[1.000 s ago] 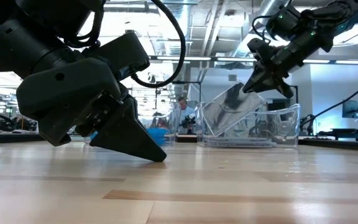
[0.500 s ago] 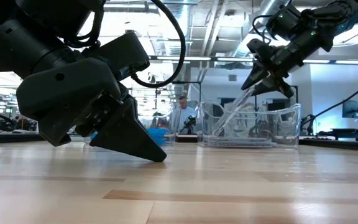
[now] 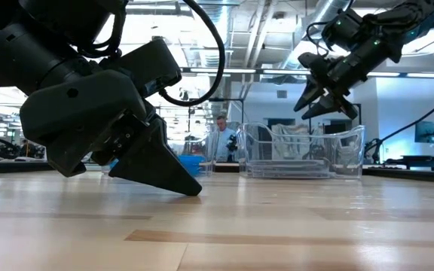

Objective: Pick & place jewel cases by type
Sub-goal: Return to Home Position

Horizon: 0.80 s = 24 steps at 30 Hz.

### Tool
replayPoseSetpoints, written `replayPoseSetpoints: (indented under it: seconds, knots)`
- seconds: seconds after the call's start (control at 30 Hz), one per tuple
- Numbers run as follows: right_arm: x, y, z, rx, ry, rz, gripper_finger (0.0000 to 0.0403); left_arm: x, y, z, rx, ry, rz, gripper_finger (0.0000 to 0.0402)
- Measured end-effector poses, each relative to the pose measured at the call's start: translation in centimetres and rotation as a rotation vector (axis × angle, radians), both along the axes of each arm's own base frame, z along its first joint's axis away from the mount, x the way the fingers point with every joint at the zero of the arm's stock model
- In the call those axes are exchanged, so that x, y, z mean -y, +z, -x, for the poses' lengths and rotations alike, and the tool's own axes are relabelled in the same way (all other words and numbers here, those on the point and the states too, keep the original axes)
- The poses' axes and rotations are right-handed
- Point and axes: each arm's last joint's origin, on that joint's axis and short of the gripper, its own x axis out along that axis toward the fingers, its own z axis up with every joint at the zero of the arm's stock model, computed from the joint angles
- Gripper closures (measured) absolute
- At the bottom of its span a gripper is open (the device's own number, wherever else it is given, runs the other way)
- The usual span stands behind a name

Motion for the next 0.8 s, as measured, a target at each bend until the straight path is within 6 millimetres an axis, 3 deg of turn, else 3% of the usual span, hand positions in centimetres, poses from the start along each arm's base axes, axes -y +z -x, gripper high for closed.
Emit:
replayPoseSetpoints:
  seconds: [0.27,0.43,0.8]
  knots:
    - [0.0,-0.1,0.1,-0.044,-0.006,0.055,0.0280,0.0,0.0,0.0,0.000,0.000,0.000,0.0401]
    - [-0.8,0.8,-0.4,-0.013,0.088,0.176,0.0280,0.0,0.0,0.0,0.004,0.002,-0.005,0.0401]
    - [-6.0,4.5,0.7,0.093,0.416,0.465,0.0280,1.2,1.4,-1.4,0.046,-0.091,-0.141,0.0401]
